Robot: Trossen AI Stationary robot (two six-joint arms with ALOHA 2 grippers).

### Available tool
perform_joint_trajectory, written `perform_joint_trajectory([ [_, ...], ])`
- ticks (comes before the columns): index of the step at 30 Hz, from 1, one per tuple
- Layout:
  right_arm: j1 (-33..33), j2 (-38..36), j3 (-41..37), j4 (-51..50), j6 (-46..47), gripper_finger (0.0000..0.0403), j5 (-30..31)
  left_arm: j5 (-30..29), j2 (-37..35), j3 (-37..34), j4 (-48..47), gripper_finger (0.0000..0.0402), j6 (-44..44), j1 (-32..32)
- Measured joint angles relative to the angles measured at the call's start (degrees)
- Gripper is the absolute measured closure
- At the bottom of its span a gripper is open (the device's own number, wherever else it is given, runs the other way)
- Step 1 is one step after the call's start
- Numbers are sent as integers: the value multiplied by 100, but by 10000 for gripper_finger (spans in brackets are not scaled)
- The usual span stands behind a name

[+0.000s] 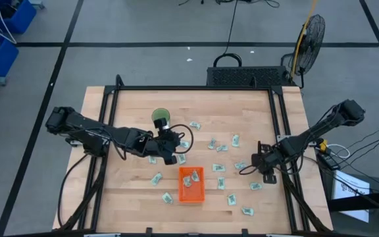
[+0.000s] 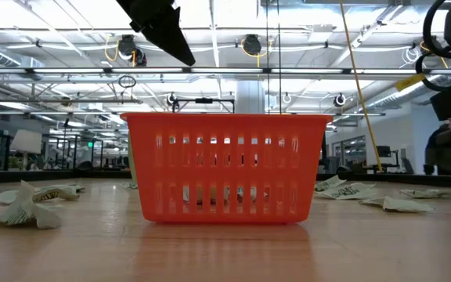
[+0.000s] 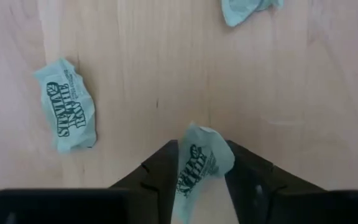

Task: Pick and place Stevia / Truvia into bins
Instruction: Put the stevia packet into the orange basket

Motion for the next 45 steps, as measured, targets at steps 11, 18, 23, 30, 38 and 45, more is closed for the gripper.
perform_joint_trajectory([
  [11,-12,-468,216,334,-35,394,371,-354,-7,0,-164,284,24,-22],
  [18,-50,-780,555,3077,-1862,400,1181,-940,-110,2,-194,284,139,-44],
  [23,-352,-654,570,5706,-3768,394,2088,-1733,-286,2,-150,284,72,-59],
  [30,-1138,917,573,8572,-4634,400,783,-2905,-603,4,-128,284,-644,-94],
  [38,-1540,3495,1114,9569,-3744,401,502,-2589,-654,4,-76,284,-768,-92],
  [45,-1551,4180,2197,8126,-3765,399,-847,-2394,-649,4,-140,284,-1094,-106],
])
